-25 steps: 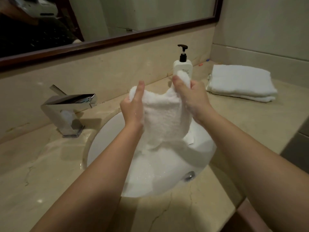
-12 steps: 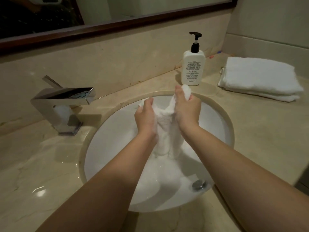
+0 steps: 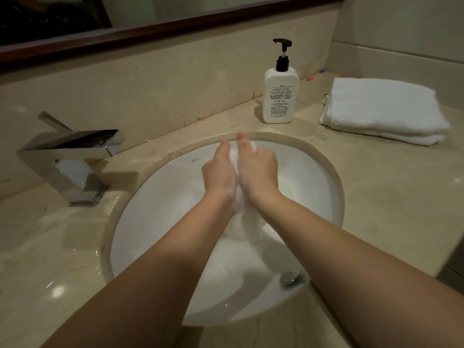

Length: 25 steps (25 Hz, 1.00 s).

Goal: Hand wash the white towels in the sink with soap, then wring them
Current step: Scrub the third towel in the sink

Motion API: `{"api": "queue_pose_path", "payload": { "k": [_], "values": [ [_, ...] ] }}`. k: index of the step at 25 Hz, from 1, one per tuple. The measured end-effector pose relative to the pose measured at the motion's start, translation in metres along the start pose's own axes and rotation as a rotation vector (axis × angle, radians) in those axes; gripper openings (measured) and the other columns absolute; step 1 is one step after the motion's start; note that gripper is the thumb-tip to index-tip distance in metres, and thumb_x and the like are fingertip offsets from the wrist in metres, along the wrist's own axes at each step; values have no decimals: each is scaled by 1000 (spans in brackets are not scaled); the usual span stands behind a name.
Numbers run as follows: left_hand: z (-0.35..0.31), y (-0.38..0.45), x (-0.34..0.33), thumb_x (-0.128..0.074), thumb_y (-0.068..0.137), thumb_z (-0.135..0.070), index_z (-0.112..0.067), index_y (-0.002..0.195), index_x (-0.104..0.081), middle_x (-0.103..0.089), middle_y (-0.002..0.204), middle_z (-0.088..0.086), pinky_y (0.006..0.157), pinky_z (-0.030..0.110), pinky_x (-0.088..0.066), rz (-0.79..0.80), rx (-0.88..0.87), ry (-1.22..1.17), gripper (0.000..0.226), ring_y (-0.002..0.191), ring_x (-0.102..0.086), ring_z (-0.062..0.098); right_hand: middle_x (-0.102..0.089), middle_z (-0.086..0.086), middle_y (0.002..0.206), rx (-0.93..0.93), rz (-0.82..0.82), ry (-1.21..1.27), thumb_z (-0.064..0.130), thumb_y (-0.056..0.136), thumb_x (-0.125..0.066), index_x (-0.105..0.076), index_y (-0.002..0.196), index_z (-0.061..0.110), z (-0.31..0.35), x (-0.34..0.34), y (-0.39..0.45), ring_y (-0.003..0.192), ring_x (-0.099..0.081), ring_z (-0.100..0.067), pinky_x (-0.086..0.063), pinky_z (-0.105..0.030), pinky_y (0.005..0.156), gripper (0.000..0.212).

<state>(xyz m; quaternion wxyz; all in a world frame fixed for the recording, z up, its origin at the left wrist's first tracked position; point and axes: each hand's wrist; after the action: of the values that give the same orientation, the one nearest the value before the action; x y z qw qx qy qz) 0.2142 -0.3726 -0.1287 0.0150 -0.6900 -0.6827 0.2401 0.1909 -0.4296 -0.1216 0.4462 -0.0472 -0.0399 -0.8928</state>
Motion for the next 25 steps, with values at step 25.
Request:
{"api": "queue_pose_path", "payload": {
  "k": [25],
  "values": [
    [10,12,8,-54,90,-72,-14,89,-68,-74,74,1,73,33,-57,28,56,36,60,73,-73,19,-65,-10,66,-28,89,-100,56,99,-48,-54,58,13,-10,-2,-11,67,-63,-28,-47,-35,66,60]
  ]
}}
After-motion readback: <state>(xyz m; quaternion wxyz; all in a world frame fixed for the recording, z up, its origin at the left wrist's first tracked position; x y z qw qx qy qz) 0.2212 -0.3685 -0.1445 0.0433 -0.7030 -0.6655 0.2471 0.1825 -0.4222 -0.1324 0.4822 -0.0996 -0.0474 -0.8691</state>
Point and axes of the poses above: each hand's wrist, its own y-axis towards the middle knuckle, its own x-axis out of the back of the hand, z = x × y
